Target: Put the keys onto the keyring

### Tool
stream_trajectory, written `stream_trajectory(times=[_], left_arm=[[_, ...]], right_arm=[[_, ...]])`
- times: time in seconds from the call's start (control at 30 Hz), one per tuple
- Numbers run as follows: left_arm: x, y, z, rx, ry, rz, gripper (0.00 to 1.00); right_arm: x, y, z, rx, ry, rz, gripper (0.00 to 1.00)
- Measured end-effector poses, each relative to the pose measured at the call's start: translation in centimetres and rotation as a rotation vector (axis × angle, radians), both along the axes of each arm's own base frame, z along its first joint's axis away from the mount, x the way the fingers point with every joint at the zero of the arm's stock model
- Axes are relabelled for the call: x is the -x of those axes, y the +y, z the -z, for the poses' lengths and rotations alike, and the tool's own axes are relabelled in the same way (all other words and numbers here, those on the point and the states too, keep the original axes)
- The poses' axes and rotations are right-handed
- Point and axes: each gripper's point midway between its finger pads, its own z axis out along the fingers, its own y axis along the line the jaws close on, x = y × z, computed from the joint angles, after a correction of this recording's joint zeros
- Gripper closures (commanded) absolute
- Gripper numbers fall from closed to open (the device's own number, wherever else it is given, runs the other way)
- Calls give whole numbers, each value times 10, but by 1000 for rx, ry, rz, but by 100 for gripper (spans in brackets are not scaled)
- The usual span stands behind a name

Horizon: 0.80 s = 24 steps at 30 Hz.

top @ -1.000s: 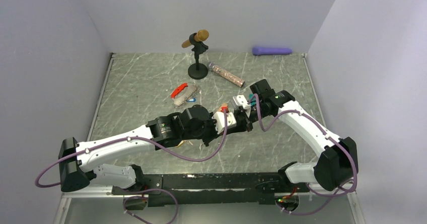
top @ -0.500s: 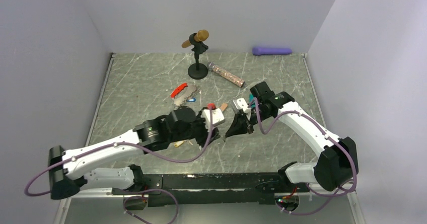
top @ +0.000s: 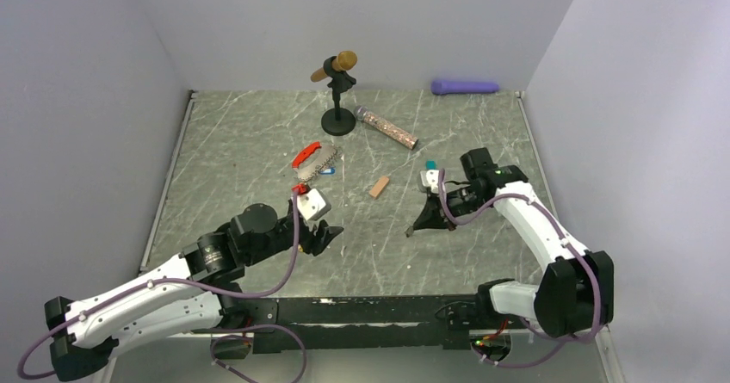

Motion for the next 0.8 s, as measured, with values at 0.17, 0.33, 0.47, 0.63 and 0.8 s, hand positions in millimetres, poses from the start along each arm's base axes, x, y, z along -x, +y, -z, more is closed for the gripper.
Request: stream_trajectory(times=[0.17,0.33,0.47,0.63,0.8], left_arm=[[-1,3,9,-16,10,-11,41],[-1,7,4,-3,-4,-19,41],[0,12,5,5,-16,-26,40],[1,18,16,-4,-15,-39,40],[2,24,19,2,-20,-46,39]], right_arm=[[-17,-42,22,108,-13,134,100],[-19,-66,43,218,-14,179,100],[-22,-72,55,270,11,181,100],[-28,-72,80,348,62,158,100],[-36,-58,97,404,78,122,100]])
